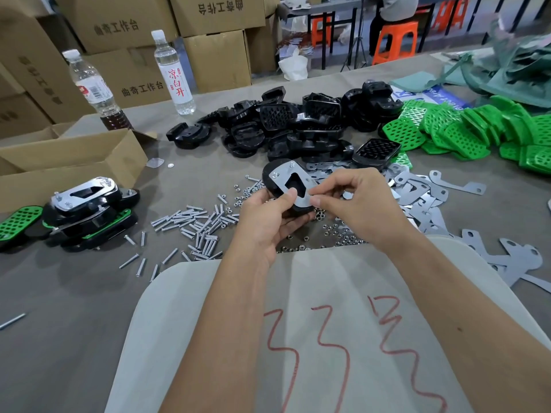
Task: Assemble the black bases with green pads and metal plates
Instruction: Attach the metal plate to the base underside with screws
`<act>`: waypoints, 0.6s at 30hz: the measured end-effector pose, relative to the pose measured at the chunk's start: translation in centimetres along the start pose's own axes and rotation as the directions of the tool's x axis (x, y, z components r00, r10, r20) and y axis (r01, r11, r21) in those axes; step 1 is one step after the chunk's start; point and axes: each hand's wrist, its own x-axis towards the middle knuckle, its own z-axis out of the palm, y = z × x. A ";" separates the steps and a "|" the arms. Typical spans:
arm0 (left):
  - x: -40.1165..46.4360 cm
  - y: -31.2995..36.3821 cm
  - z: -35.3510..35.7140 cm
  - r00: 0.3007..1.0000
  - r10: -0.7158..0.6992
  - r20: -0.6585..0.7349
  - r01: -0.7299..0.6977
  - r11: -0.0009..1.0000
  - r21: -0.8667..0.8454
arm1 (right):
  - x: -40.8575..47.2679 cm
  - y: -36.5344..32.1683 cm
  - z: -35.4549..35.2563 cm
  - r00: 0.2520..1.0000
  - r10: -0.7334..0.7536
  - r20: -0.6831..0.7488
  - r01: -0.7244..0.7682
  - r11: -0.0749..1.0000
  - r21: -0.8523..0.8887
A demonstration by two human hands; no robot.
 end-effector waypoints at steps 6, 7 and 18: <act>0.0 0.2 -0.1 1.000 0.006 0.020 -0.006 0.999 0.036 | 0.2 0.4 -0.1 0.998 -0.053 0.044 0.052 0.998 0.018; 0.0 0.2 -0.2 1.000 0.001 0.024 -0.002 0.998 0.055 | 0.2 0.4 -0.3 0.995 -0.065 0.072 0.064 0.998 0.026; -0.2 0.2 -0.1 0.998 0.001 0.063 -0.006 0.997 0.078 | -0.2 0.0 0.0 0.991 -0.132 -0.019 0.131 0.990 -0.045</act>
